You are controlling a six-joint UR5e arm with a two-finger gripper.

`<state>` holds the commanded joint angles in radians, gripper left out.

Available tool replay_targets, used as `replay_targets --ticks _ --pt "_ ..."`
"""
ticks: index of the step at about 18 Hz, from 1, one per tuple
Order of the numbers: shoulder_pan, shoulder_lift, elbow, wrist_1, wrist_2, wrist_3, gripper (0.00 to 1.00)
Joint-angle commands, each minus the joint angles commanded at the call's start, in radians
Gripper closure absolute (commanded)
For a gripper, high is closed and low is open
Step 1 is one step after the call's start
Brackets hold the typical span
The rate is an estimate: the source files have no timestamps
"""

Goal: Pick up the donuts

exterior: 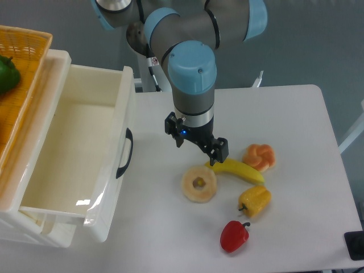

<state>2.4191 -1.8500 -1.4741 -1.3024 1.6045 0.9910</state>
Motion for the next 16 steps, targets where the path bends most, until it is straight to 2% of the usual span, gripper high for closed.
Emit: replay_targets --ticks 9,16 --pt "0.003 -0.003 -0.005 0.0 0.003 -0.008 0.0" --pt "0.005 -0.003 -0.077 0.051 -0.003 -0.049 0.0"
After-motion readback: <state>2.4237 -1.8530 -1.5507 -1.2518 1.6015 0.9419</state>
